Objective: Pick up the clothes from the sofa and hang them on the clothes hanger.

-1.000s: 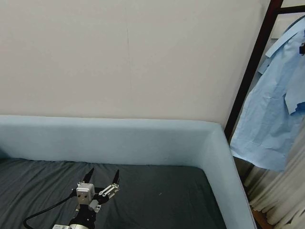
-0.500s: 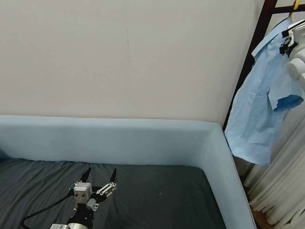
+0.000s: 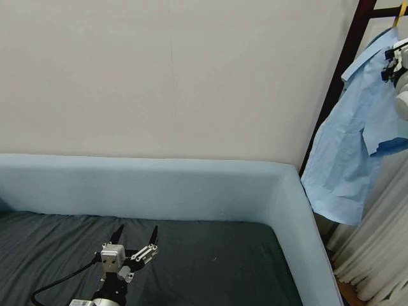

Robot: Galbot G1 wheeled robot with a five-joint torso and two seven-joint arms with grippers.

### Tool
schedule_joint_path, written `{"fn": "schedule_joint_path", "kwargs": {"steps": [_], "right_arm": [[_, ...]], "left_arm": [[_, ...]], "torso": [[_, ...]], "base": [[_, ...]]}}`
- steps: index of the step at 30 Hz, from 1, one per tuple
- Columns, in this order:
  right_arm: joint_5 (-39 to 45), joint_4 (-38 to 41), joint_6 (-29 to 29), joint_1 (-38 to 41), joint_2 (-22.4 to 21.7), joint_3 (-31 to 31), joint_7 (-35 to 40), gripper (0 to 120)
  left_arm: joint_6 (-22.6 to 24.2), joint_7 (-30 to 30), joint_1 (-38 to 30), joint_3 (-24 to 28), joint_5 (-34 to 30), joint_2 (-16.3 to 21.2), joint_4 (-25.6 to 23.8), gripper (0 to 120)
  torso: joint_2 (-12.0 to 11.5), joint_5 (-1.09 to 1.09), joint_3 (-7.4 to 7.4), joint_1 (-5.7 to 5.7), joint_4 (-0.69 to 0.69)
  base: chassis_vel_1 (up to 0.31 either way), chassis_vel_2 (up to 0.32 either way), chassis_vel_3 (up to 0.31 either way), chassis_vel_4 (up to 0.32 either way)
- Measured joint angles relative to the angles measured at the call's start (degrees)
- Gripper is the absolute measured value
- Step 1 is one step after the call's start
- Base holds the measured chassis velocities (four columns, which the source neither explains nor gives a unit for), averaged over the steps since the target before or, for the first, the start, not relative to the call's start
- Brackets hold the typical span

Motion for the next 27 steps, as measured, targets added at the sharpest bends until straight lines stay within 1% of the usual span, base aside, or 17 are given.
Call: {"fn": "schedule_joint_path", "kwargs": {"steps": [1, 2, 3, 4, 9, 10, 12, 13, 15, 17, 18, 19, 20, 22, 23, 24, 27], "right_arm": [[0.1, 0.5, 0.1, -0.4, -0.4, 0.5, 0.0, 34], [0.3, 1.8, 0.2, -1.4, -1.4, 1.6, 0.0, 40], [0.5, 2.5, 0.2, -2.1, -2.0, 2.3, 0.0, 43], [0.5, 2.5, 0.2, -2.1, -2.0, 2.3, 0.0, 43], [3.6, 11.0, 0.8, -10.2, -7.3, 10.0, -0.2, 67], [3.6, 11.0, 0.8, -10.2, -7.3, 10.0, -0.2, 67], [7.7, 15.8, 2.1, -13.9, -9.6, 14.1, -0.1, 77], [7.7, 15.8, 2.1, -13.9, -9.6, 14.1, -0.1, 77], [14.2, 20.6, 3.9, -16.4, -11.3, 17.0, 0.2, 87], [19.2, 24.1, 5.5, -17.9, -12.2, 19.0, 0.4, 94], [19.2, 24.1, 5.5, -17.9, -12.2, 19.0, 0.4, 94], [23.7, 26.8, 7.1, -19.2, -12.8, 20.6, 0.6, 97], [25.9, 28.1, 7.9, -19.8, -13.1, 21.2, 0.6, 98], [32.9, 32.2, 11.2, -22.1, -13.7, 23.0, 0.5, 100], [32.9, 32.2, 11.2, -22.1, -13.7, 23.0, 0.5, 100], [35.2, 33.8, 12.4, -23.3, -13.7, 23.7, 0.4, 100], [38.4, 37.4, 14.8, -28.1, -12.8, 25.4, 0.2, 100]], "left_arm": [[0.0, 0.0, 0.1, 0.0, 0.0, 0.0, 0.0, 100], [0.0, -0.1, 0.2, 0.0, 0.1, 0.0, -0.1, 100], [0.0, -0.1, 0.2, 0.0, 0.1, 0.1, -0.2, 100], [0.0, -0.1, 0.2, 0.0, 0.1, 0.1, -0.2, 100], [0.1, -0.1, 0.2, 0.1, 0.2, 0.2, -0.3, 100], [0.1, -0.1, 0.2, 0.1, 0.2, 0.2, -0.3, 100], [0.1, -0.1, 0.1, 0.4, 0.3, 0.0, -0.1, 100], [0.1, -0.1, 0.1, 0.4, 0.3, 0.0, -0.1, 100], [0.1, -0.1, -0.2, 0.8, 0.5, -0.3, 0.1, 100], [0.1, -0.1, -0.4, 1.1, 0.7, -0.7, 0.4, 100], [0.1, -0.1, -0.4, 1.1, 0.7, -0.7, 0.4, 100], [-0.1, -0.1, -0.6, 1.3, 1.1, -1.0, 0.6, 100], [-0.2, 0.0, -0.6, 1.3, 1.3, -1.2, 0.7, 100], [-1.2, 0.3, -0.6, 1.5, 2.6, -1.8, 1.3, 100], [-1.2, 0.3, -0.6, 1.5, 2.6, -1.8, 1.3, 100], [-1.6, 0.4, -0.6, 1.5, 3.1, -2.0, 1.5, 100], [-2.8, 0.5, -0.4, 1.6, 4.3, -3.1, 2.2, 100]], "torso": [[0.0, -0.03, 0.0, 0.0, -0.01], [0.0, -0.03, 0.0, 0.0, -0.01], [0.0, -0.02, 0.0, 0.0, 0.0], [0.0, -0.02, 0.0, 0.0, 0.0], [0.0, -0.01, -0.01, 0.0, -0.03], [0.0, -0.01, -0.01, 0.0, -0.03], [0.0, -0.01, -0.01, 0.0, -0.03], [0.0, -0.01, -0.01, 0.0, -0.03], [0.0, -0.03, -0.02, 0.0, -0.04], [0.0, -0.04, -0.01, 0.0, -0.02], [0.0, -0.04, -0.01, 0.0, -0.02], [0.0, -0.04, -0.02, 0.0, -0.02], [0.0, -0.04, -0.02, 0.0, -0.02], [0.0, -0.04, -0.02, 0.0, -0.02], [0.0, -0.04, -0.02, 0.0, -0.02], [0.0, -0.04, -0.01, -0.01, -0.02], [0.0, -0.05, -0.01, 0.0, -0.02]], "base": [[0.0, 0.0, 0.0, 0.0], [0.0, 0.0, 0.0, 0.0], [0.0, 0.0, 0.0, 0.0], [0.0, 0.0, 0.0, 0.0], [0.0, 0.0, 0.0, 0.0], [0.0, 0.0, 0.0, 0.0], [0.0, 0.0, 0.0, 0.0], [0.0, 0.0, 0.0, 0.0], [0.0, 0.0, 0.0, 0.0], [0.0, 0.0, 0.0, 0.0], [0.0, 0.0, 0.0, 0.0], [0.0, 0.0, 0.0, 0.0], [0.0, 0.0, 0.0, 0.0], [0.0, 0.0, 0.0, 0.0], [0.0, 0.0, 0.0, 0.0], [0.0, 0.0, 0.0, 0.0], [0.0, 0.0, 0.0, 0.0]]}}
